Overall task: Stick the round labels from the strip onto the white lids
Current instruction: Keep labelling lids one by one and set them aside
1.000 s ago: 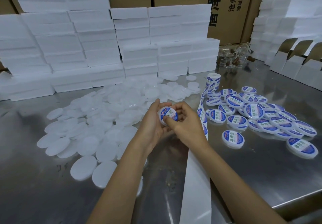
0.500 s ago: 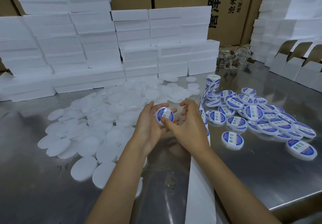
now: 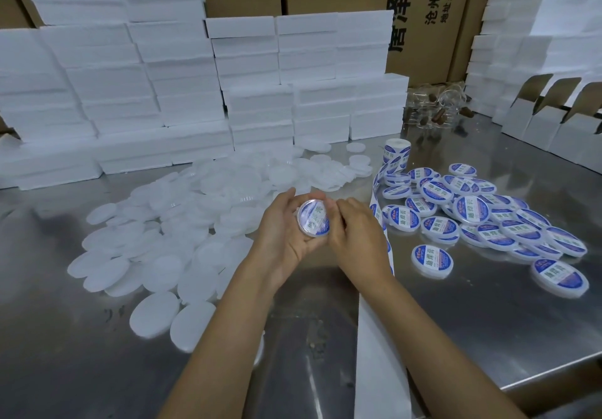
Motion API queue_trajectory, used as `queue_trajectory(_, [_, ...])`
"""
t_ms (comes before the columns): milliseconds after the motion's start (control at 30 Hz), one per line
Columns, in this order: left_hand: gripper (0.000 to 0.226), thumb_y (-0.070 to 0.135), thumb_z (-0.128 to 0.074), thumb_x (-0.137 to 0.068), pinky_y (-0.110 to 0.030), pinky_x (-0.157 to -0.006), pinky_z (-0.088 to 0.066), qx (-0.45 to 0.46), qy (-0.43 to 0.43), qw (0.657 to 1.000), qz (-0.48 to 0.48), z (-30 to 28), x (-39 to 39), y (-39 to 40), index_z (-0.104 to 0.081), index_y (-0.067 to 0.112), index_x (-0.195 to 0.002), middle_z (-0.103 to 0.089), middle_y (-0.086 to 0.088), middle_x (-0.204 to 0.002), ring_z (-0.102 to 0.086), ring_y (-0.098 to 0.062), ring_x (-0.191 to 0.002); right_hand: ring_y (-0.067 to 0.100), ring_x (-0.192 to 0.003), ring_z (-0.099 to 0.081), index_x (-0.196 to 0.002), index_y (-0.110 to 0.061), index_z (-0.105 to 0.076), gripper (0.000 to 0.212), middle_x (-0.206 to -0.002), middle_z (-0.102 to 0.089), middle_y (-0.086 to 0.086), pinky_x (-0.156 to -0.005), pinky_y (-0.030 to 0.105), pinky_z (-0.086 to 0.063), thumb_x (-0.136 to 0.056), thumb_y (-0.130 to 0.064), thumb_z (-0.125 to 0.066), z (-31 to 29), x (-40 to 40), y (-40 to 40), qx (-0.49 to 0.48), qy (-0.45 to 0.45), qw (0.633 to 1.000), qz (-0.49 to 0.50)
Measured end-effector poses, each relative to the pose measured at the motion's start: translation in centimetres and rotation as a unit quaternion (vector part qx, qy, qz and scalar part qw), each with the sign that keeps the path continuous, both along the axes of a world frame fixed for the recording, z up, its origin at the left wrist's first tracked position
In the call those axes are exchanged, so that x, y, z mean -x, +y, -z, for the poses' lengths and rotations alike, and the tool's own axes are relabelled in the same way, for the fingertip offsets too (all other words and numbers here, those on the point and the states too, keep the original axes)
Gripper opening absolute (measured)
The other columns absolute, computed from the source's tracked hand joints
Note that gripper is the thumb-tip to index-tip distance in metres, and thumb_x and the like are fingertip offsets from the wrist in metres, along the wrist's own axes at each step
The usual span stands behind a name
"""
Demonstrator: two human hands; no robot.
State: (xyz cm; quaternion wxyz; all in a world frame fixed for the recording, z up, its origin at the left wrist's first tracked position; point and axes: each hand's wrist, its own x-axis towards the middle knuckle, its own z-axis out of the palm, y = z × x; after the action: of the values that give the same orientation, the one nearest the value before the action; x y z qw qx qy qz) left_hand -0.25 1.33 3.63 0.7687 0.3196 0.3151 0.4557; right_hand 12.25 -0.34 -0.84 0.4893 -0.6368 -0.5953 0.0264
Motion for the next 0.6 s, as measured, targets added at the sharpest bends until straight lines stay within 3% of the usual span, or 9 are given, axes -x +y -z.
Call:
queue_trajectory(67, [0.047, 0.034, -0.037, -0.107, -0.041, -0.08, -0.061, 0.002, -0.001, 1.0, -0.001, -0.1, -0.1, -0.1, -0.067, -0.002, -0.104, -0.069, -0.02, -0.106, -0.069, -0.028, -0.092, 0.022, -0.075, -0.048, -0.072, -0.015, -0.046, 0.038, -0.072, -0.049, 0.0, -0.068, 0.036, -0.039, -0.105, -0.034, -0.042, 0.0, 0.0, 0.0, 0.011, 0.012, 1.0, -0.011])
queue_trajectory(167, [0.05, 0.038, -0.032, -0.109, -0.041, -0.082, -0.06, -0.016, 0.026, 1.0, 0.0, -0.4, -0.3, -0.3, -0.065, 0.0, -0.111, -0.067, -0.02, -0.105, -0.068, -0.028, -0.091, 0.02, -0.075, -0.048, -0.07, -0.017, -0.048, 0.051, -0.07, -0.05, -0.002, -0.067, 0.035, -0.039, -0.091, -0.064, -0.047, -0.4, 0.3, -0.3, 0.024, -0.004, 1.0, -0.005])
queue_trajectory(233, [0.052, 0.04, -0.03, -0.109, -0.042, -0.084, -0.058, -0.026, 0.045, 0.999, -0.004, -0.6, -0.6, -0.5, -0.064, 0.0, -0.11, -0.066, -0.019, -0.104, -0.068, -0.027, -0.091, 0.019, -0.075, -0.048, -0.071, -0.017, -0.05, 0.057, -0.07, -0.049, -0.003, -0.066, 0.035, -0.04, -0.084, -0.072, -0.049, -0.5, 0.5, -0.4, 0.027, -0.029, 0.999, 0.019])
queue_trajectory(400, [0.049, 0.038, -0.033, -0.109, -0.034, -0.067, -0.062, -0.003, 0.018, 1.0, 0.0, -1.3, -0.8, -0.9, -0.061, -0.002, -0.11, -0.063, -0.018, -0.097, -0.065, -0.026, -0.086, 0.019, -0.073, -0.048, -0.071, -0.014, -0.052, 0.048, -0.07, -0.05, -0.002, -0.062, 0.033, -0.035, -0.099, -0.053, -0.045, -0.3, 0.3, -0.5, 0.008, -0.007, 1.0, 0.021])
queue_trajectory(500, [0.044, 0.036, -0.033, -0.109, -0.033, -0.07, -0.061, 0.004, 0.01, 1.0, 0.008, -1.3, -1.1, -0.9, -0.059, 0.0, -0.106, -0.063, -0.016, -0.097, -0.064, -0.024, -0.088, 0.023, -0.074, -0.049, -0.07, -0.012, -0.052, 0.046, -0.069, -0.051, 0.0, -0.064, 0.038, -0.04, -0.105, -0.039, -0.041, -0.3, 0.2, -0.4, 0.003, 0.02, 1.0, 0.018])
queue_trajectory(600, [0.04, 0.033, -0.032, -0.109, -0.033, -0.068, -0.062, 0.005, -0.022, 1.0, 0.009, -1.2, -1.0, -0.8, -0.056, 0.0, -0.111, -0.065, -0.016, -0.097, -0.066, -0.024, -0.086, 0.025, -0.076, -0.053, -0.072, -0.017, -0.05, 0.042, -0.071, -0.054, 0.0, -0.069, 0.04, -0.043, -0.105, -0.04, -0.039, -0.5, 0.0, -0.4, 0.006, 0.028, 1.0, -0.006])
